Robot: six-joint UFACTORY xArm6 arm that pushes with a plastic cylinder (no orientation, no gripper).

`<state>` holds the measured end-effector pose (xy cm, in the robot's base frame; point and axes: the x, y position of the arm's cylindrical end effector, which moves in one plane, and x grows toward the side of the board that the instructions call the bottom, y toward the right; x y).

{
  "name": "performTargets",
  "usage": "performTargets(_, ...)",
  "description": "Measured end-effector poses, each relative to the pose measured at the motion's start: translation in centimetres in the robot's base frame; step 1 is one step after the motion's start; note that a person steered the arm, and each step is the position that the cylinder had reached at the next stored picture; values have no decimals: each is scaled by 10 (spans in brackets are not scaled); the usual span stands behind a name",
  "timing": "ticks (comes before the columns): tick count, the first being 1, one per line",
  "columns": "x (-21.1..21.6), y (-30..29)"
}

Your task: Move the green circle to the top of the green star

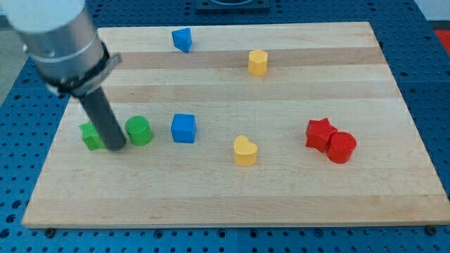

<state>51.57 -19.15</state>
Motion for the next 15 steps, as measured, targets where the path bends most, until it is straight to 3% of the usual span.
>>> performTargets(1,21,0)
performTargets(4,-3,-10)
performTargets(5,43,-27)
performTargets(7,62,-74)
performTargets(8,5,-94)
performTargets(11,-47,-90)
performTargets(15,103,8)
